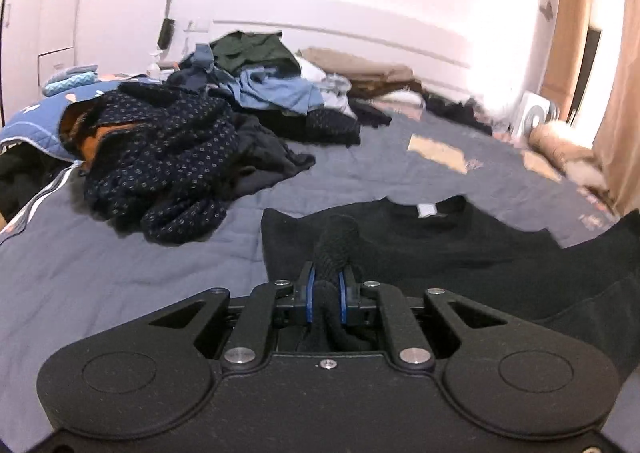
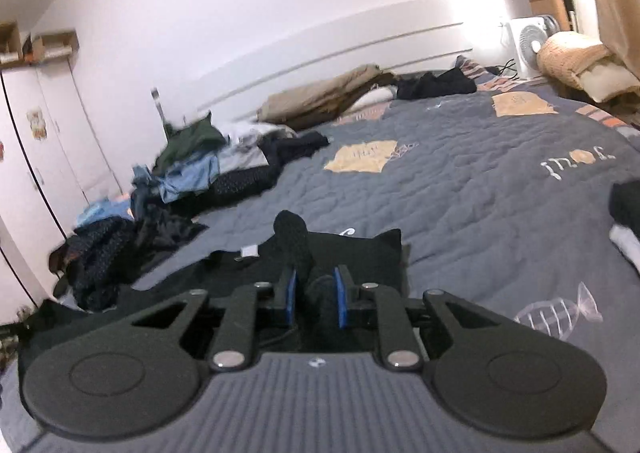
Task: Fold clothes
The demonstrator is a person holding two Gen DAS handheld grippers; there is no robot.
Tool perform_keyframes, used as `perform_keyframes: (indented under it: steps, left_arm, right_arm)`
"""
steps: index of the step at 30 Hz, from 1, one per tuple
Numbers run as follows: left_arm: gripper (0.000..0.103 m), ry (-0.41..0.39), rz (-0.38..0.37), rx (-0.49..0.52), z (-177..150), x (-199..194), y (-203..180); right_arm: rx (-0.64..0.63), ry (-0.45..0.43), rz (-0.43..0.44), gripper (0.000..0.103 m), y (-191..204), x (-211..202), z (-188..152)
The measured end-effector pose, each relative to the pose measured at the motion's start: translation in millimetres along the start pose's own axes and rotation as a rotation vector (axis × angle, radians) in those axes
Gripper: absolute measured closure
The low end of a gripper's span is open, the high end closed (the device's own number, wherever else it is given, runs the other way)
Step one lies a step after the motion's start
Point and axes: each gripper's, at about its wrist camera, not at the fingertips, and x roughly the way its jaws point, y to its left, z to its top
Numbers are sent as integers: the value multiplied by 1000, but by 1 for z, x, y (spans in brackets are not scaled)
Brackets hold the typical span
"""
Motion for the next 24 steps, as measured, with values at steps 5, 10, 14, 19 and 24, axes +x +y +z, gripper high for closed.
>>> perform_keyframes:
  steps: [5,10,14,19,24]
  left_arm:
    - [92,50,23,47,7,56,-3]
    - [92,66,12,66,29,95,3]
    - [92,24,13,96,61,115,0]
    - [92,-3,36,114,92,152,-4]
    - [92,53,69,108,82,205,-4]
  right_arm:
    - [-30,94,-50,84,-6,71,9]
    - [-29,110,-65,85,-11,112,21]
    - [-29,46,-66,85,-10,132,51]
    - [-59,-13,-93,85,-8,166,82]
    - [-106,51,-151,85,-17,220,67]
